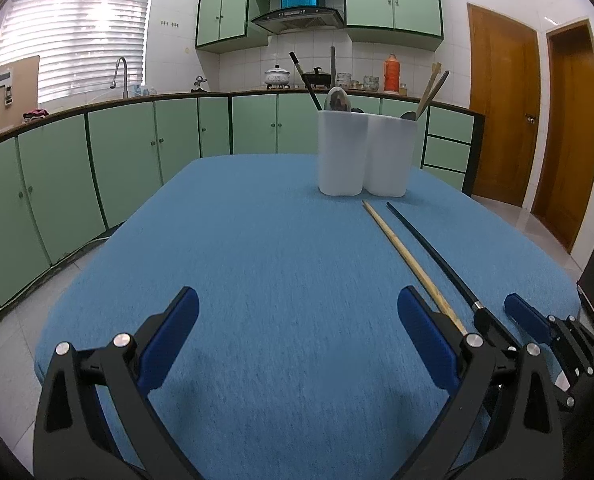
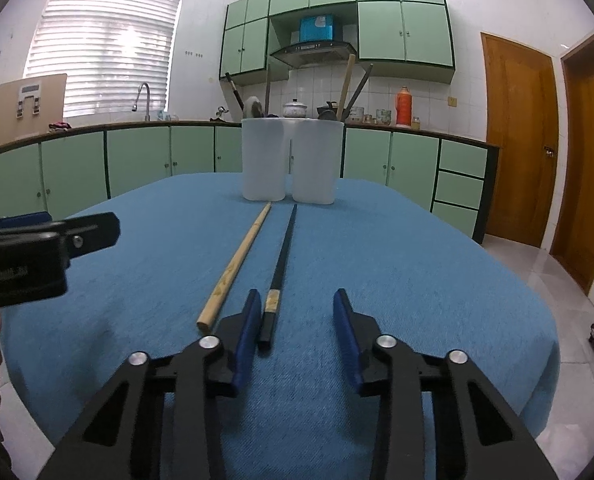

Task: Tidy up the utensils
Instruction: 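Close the right tool on the black metal-banded chopstick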

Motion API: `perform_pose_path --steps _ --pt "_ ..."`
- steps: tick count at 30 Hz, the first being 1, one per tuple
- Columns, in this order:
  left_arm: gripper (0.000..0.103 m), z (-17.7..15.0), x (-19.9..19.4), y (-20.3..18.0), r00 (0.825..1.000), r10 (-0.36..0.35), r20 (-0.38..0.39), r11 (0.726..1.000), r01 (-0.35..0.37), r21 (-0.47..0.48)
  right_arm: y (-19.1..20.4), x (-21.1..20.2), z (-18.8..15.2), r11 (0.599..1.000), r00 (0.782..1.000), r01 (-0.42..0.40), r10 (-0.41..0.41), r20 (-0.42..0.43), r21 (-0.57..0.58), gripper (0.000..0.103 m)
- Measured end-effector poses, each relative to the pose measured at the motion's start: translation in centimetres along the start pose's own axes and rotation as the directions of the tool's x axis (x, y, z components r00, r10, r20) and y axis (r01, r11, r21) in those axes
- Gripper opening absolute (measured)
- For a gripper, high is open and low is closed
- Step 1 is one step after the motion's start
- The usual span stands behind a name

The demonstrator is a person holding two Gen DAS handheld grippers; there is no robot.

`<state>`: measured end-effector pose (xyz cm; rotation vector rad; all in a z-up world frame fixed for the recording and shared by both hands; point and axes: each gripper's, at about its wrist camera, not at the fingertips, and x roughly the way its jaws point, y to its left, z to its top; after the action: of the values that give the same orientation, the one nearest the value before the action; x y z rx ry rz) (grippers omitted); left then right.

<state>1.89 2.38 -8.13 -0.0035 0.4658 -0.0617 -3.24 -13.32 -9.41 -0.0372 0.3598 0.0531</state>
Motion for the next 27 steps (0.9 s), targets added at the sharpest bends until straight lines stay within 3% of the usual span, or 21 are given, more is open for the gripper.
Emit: perform_pose_path --steps 15,27 --pt "0.097 -0.8 -0.6 -0.6 1.000 -0.007 0.005 1.000 0.007 0.003 0.3 -0.6 -0.4 1.000 1.000 -0.029 0.029 -0.009 -0.006 0.015" --pt "0.097 -0.6 -1.5 -1.3 1.000 -0.012 0.012 1.000 0.011 0.011 0.7 -0.3 -0.5 0.999 0.999 -0.033 0.033 -0.015 -0.019 0.008"
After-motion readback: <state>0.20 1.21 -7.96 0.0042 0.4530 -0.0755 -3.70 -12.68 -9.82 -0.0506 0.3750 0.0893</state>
